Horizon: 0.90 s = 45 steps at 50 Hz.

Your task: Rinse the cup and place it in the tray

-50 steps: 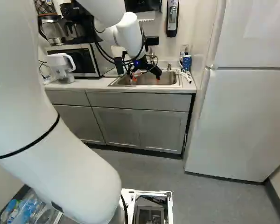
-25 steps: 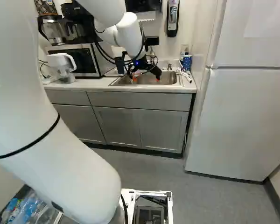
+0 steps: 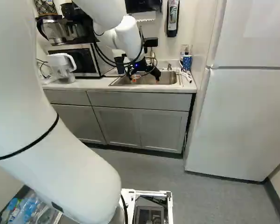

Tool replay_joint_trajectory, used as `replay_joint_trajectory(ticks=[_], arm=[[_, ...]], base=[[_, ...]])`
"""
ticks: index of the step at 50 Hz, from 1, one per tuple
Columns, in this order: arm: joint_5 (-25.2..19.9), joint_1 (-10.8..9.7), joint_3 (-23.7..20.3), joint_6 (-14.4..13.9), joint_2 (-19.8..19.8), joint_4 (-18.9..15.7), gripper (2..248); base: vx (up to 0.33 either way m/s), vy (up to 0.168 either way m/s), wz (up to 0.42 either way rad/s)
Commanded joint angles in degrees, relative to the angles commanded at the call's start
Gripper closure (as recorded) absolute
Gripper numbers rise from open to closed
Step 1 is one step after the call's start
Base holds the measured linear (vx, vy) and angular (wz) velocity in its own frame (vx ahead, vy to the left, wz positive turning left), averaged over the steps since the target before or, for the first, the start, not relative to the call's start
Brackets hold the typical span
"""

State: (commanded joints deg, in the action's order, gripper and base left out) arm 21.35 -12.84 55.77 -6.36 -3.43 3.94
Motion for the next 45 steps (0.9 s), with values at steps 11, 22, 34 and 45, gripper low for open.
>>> replay_joint_trajectory(ticks=[11,22,34,45], arm=[[-2.7,0.5,-1.9,0.2,-0.5,-0.1,3],[-6.2,1.1,-4.4,0.6,-1.1,-0.3,3],[-11.0,2.0,-7.8,1.0,-1.9,-0.6,3],[-16.1,2.9,-11.5,1.4,-2.8,-0.9,3]], base=[[0.000,0.000,0.000],[0.000,0.000,0.000],[0.000,0.000,0.000],[0.000,0.000,0.000]])
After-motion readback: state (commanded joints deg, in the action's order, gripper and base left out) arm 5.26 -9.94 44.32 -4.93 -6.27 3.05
